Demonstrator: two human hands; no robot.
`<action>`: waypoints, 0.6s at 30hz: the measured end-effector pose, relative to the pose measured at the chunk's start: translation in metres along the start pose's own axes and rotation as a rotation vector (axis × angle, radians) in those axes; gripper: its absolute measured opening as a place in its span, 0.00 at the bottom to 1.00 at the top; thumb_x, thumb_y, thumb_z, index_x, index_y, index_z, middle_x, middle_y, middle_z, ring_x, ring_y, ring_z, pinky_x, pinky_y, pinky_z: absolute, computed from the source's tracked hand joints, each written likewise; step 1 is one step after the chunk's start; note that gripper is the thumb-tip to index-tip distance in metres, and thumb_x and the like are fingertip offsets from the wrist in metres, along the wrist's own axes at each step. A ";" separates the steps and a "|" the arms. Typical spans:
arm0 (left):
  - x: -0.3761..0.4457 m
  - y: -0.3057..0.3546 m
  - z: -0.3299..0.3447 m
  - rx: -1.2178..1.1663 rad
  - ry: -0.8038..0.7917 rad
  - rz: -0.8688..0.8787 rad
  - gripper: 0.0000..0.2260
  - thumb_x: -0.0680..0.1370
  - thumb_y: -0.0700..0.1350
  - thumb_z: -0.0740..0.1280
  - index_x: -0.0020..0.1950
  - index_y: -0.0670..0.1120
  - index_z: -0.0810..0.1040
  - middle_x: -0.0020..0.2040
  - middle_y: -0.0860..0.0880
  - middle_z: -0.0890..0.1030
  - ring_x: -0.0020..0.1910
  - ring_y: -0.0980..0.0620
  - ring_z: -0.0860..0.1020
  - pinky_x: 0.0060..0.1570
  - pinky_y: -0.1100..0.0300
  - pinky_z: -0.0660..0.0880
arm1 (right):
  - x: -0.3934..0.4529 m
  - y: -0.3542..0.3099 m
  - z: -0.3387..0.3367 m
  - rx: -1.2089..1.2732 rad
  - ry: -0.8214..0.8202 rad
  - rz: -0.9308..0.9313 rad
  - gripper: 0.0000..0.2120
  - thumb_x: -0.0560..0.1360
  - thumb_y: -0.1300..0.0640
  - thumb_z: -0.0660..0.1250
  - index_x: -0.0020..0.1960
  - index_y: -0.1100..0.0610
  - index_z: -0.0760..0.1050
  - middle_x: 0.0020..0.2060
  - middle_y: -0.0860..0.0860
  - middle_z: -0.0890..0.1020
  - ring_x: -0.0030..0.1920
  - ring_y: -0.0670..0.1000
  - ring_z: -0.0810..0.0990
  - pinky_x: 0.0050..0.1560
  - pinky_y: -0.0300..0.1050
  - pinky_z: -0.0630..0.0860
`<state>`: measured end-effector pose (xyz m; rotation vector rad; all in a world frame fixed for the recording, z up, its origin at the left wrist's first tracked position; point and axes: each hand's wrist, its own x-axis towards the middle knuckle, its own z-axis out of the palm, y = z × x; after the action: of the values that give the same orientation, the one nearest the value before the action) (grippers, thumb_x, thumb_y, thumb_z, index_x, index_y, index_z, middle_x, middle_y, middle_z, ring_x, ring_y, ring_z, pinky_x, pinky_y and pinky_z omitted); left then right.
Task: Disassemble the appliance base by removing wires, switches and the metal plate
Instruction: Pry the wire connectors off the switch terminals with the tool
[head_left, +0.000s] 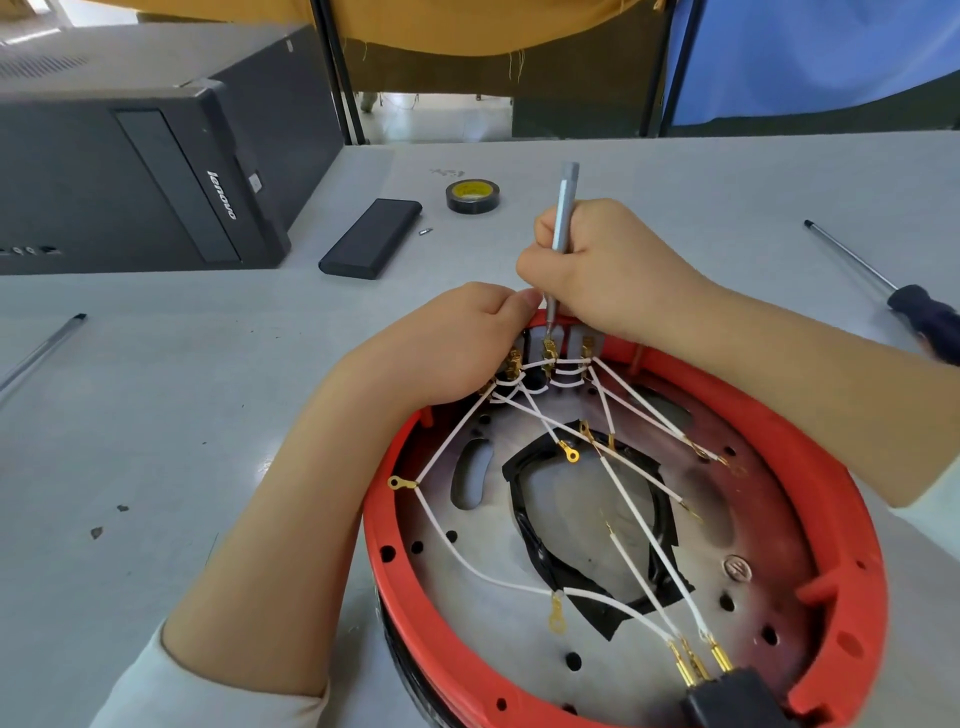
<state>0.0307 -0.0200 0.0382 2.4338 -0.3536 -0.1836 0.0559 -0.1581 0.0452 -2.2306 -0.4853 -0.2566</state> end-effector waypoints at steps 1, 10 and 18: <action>0.000 0.000 0.000 0.005 -0.002 0.001 0.24 0.83 0.54 0.50 0.54 0.36 0.76 0.33 0.49 0.69 0.31 0.55 0.66 0.29 0.70 0.65 | 0.003 0.000 0.000 -0.013 -0.031 0.018 0.18 0.72 0.61 0.63 0.27 0.55 0.59 0.17 0.46 0.64 0.21 0.43 0.63 0.22 0.33 0.60; 0.000 -0.002 0.000 0.003 -0.010 0.027 0.24 0.83 0.54 0.50 0.55 0.37 0.76 0.44 0.40 0.79 0.38 0.52 0.72 0.42 0.59 0.70 | -0.016 0.006 0.000 -0.007 0.116 -0.187 0.18 0.77 0.59 0.62 0.31 0.52 0.61 0.24 0.45 0.65 0.26 0.43 0.68 0.29 0.31 0.64; -0.001 -0.002 0.000 0.006 -0.006 0.057 0.23 0.83 0.52 0.50 0.53 0.37 0.77 0.36 0.44 0.74 0.31 0.57 0.66 0.32 0.64 0.64 | -0.022 0.003 0.003 -0.113 0.091 -0.295 0.16 0.78 0.54 0.58 0.33 0.48 0.58 0.25 0.47 0.65 0.28 0.50 0.68 0.30 0.37 0.63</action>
<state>0.0303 -0.0182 0.0366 2.4261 -0.4259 -0.1655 0.0372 -0.1631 0.0339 -2.2395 -0.7673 -0.5494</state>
